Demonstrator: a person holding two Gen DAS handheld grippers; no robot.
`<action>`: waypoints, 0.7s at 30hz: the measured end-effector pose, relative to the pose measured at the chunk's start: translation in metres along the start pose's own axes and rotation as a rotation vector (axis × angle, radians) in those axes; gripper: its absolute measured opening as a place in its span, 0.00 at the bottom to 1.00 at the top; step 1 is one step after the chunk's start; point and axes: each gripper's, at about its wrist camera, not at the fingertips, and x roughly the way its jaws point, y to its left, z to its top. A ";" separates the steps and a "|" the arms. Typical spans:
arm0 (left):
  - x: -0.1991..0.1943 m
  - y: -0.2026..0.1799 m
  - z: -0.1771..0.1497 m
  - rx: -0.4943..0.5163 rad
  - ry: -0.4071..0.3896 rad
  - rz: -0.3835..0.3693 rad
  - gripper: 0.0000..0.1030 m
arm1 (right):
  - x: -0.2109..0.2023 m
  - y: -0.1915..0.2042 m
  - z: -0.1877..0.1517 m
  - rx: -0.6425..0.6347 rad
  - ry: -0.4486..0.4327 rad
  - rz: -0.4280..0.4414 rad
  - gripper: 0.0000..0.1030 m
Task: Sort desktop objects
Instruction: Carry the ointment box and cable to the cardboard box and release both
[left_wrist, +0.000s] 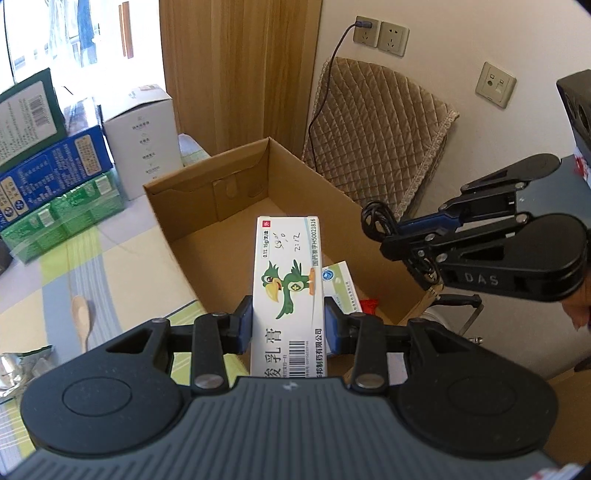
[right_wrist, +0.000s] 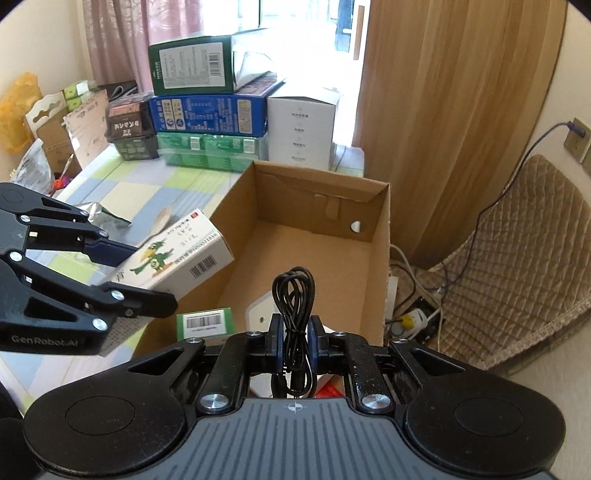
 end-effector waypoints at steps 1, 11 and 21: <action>0.004 -0.001 0.001 -0.003 0.002 -0.004 0.32 | 0.002 -0.001 0.000 0.002 0.002 -0.002 0.10; 0.029 -0.001 0.007 -0.040 0.000 -0.050 0.32 | 0.017 -0.017 -0.004 0.030 0.022 -0.018 0.10; 0.024 0.012 0.003 -0.055 -0.030 0.002 0.41 | 0.024 -0.019 -0.007 0.041 0.028 -0.019 0.10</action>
